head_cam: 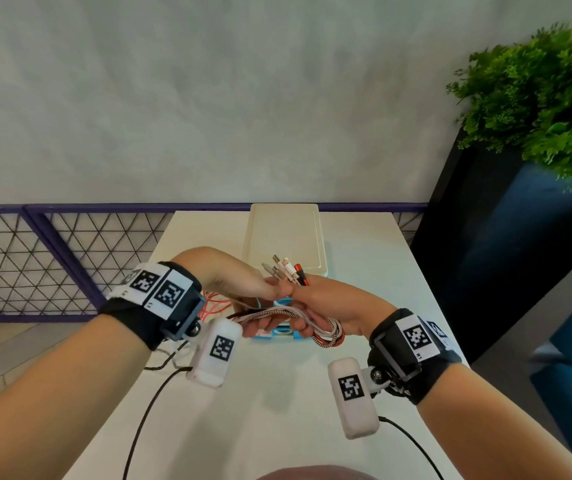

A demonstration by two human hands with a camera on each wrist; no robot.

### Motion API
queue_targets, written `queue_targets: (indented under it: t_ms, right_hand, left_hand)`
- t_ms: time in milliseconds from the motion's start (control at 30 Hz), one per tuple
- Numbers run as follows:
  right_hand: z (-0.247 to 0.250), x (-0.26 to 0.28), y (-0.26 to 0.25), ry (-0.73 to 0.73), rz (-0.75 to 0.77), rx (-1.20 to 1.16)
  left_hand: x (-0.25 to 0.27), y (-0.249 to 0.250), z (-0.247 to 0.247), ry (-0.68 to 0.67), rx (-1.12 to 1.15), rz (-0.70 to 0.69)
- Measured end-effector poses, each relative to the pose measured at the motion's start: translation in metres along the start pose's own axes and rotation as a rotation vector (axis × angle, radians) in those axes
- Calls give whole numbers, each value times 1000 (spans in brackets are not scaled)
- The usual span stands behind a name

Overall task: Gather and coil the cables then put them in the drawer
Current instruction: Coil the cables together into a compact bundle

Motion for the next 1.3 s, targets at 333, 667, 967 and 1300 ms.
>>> queue_targets:
  t_ms: [333,667,967,1300]
  right_hand:
    - [6,6,-4,64,31,66]
    - [-7,6,13,-23,-28,33]
    - [-13,4,22,-41,-16,-221]
    - [0,14,-5,-85,59,-15]
  left_hand:
    - [3,-8,-8,-69,241,-171]
    - [1,-6,3,100,-96,-41]
    - [-6,4,21,326,-344,-18]
    - [-2,-6,-13,-135,455,-189]
Point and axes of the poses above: each hand's wrist, its own x-axis away from the middle knuckle, its own z-axis out of the back of the hand, y = z × x, the point moved 7 cm from there along -x, towards the middle knuckle, and after that the axes turned 9 degrees about -x, right-handed, at the moved point
